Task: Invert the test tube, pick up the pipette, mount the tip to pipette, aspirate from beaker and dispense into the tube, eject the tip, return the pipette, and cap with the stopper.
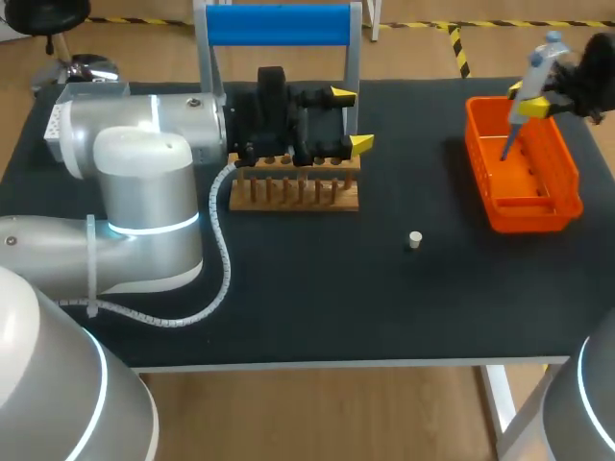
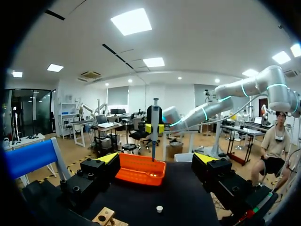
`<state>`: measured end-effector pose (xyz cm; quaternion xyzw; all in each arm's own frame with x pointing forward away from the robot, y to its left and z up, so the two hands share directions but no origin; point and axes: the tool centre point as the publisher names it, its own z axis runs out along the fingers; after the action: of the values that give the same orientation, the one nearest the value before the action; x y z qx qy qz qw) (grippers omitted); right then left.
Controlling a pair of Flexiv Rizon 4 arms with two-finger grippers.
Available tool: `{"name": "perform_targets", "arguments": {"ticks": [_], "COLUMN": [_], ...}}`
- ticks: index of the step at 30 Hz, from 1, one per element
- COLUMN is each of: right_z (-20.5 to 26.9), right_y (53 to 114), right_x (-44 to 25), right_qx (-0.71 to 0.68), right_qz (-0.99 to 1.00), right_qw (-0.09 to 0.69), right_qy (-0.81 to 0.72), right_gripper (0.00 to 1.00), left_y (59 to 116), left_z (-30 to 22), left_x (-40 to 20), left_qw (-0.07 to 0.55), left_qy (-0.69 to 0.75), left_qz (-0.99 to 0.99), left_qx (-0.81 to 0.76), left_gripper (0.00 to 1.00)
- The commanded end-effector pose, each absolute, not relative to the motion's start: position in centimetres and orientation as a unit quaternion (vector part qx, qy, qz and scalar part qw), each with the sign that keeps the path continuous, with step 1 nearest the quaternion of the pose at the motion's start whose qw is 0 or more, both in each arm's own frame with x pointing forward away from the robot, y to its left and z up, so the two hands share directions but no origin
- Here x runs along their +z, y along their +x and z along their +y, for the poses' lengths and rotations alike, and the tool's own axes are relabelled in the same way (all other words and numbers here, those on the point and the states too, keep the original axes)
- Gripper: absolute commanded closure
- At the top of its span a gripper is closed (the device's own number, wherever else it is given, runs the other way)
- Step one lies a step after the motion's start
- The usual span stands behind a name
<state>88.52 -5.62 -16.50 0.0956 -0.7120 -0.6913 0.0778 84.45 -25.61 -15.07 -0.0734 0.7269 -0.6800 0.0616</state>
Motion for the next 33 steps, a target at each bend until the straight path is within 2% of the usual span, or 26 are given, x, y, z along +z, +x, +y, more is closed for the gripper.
{"name": "perform_targets", "arguments": {"ticks": [1,12,33], "right_z": [0.5,6.5,13.8], "right_y": [87.2,85.3,84.1], "right_x": [-16.7,-18.2,-19.6], "right_qx": [-0.684,-0.689,-0.690], "right_qz": [-0.719,-0.713,-0.712], "right_qw": [0.079,0.078,0.076], "right_qy": [0.099,0.104,0.108], "right_gripper": [1.00,1.00,1.00], "left_y": [84.4,84.4,84.4], "left_z": [-25.8,-25.8,-25.8], "left_x": [-15.2,-15.2,-15.2], "left_qw": [0.064,0.064,0.064], "left_qy": [-0.074,-0.074,-0.074], "left_qz": [0.726,0.726,0.726], "left_qx": [-0.681,-0.681,-0.681], "left_gripper": [0.00,0.00,0.00]}}
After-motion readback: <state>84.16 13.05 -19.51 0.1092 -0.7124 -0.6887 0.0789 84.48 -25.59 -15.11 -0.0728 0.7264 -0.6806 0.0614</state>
